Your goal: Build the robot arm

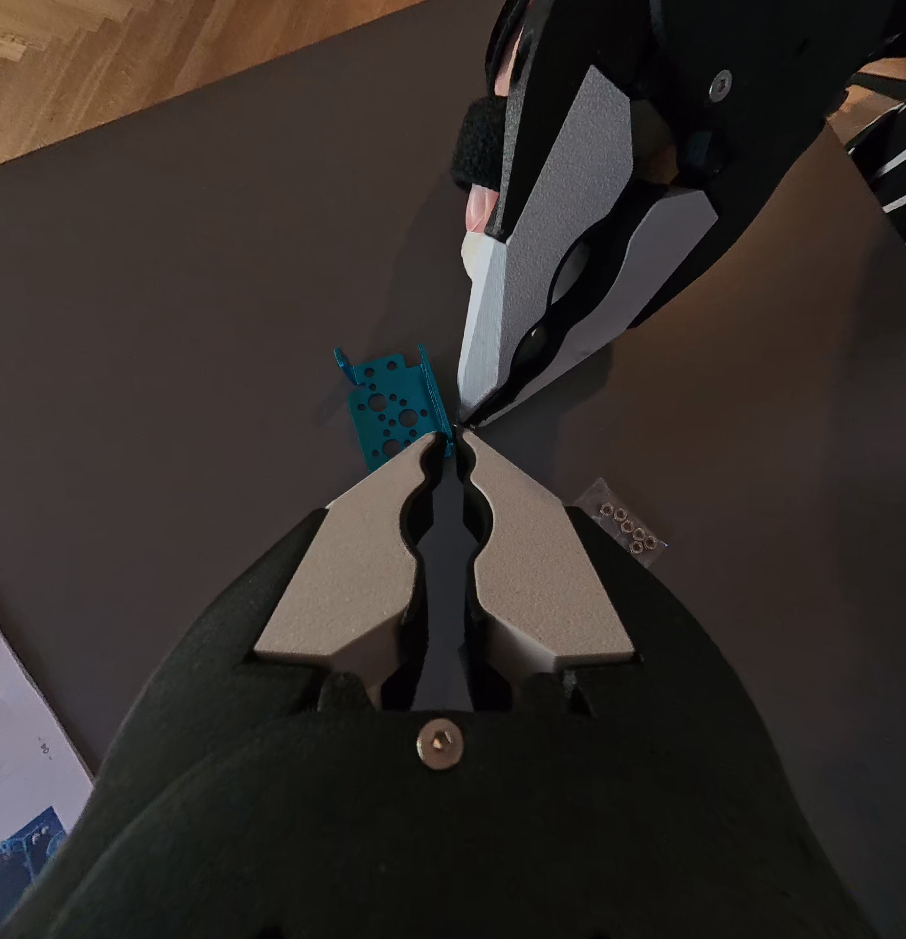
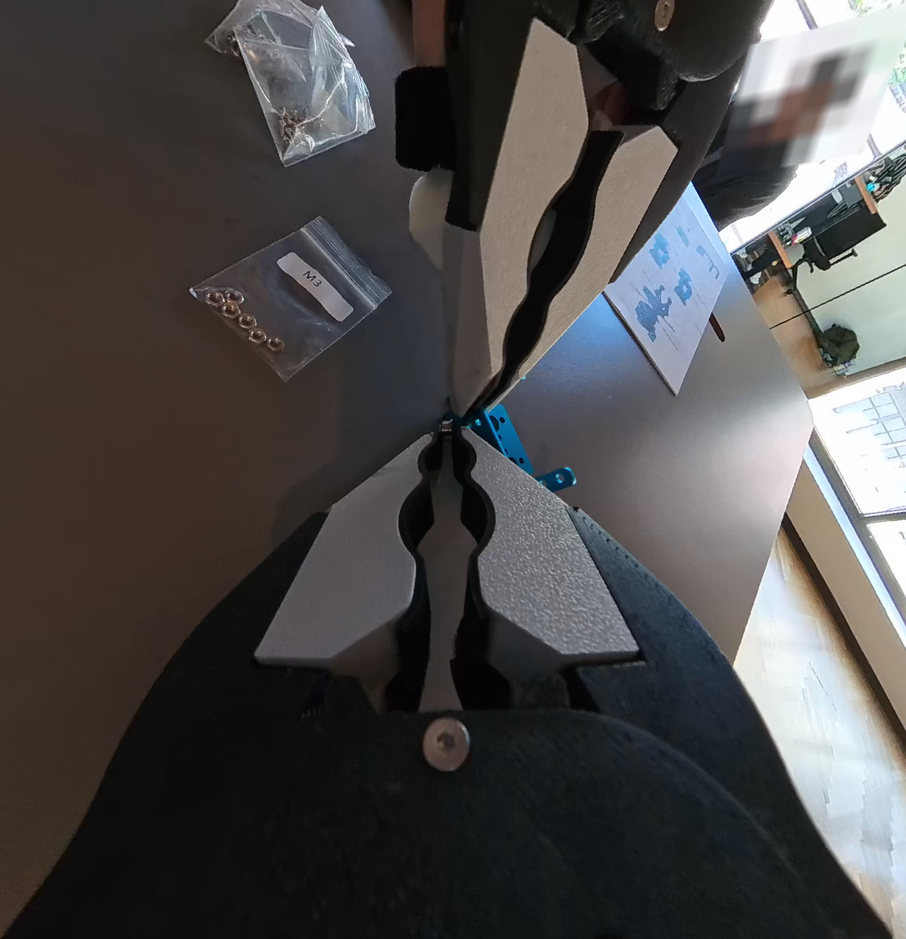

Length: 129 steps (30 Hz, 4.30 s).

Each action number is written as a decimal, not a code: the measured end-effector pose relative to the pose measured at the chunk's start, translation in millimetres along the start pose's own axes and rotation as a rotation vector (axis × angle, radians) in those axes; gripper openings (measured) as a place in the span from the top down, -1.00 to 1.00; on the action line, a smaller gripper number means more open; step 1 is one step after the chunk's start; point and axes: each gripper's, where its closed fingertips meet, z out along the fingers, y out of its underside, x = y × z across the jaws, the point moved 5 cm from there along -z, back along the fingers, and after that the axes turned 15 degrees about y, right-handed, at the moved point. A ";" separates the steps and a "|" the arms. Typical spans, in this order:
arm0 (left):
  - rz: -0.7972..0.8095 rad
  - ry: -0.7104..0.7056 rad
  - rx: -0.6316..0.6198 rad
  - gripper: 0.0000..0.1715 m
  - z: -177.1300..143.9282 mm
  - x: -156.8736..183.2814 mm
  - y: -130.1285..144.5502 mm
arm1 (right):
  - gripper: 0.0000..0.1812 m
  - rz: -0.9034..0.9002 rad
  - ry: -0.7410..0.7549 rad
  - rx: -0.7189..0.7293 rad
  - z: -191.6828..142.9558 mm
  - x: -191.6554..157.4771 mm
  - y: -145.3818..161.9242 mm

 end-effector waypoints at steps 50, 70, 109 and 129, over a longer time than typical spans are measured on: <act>-0.031 0.008 0.013 0.91 7.9 -0.1 9.4 | 0.97 -0.001 0.004 0.007 -7.3 0.7 4.2; -0.496 0.390 0.375 1.00 -14.1 -6.6 -8.6 | 0.96 0.492 -0.340 -0.036 -14.5 44.8 -11.3; -1.258 0.568 0.841 0.86 -22.8 -26.4 41.6 | 0.96 0.987 -1.095 -0.485 64.0 68.9 -4.8; -0.317 -0.215 0.373 0.83 -44.0 -10.0 13.1 | 0.97 1.093 -1.141 -0.565 71.0 66.4 -7.7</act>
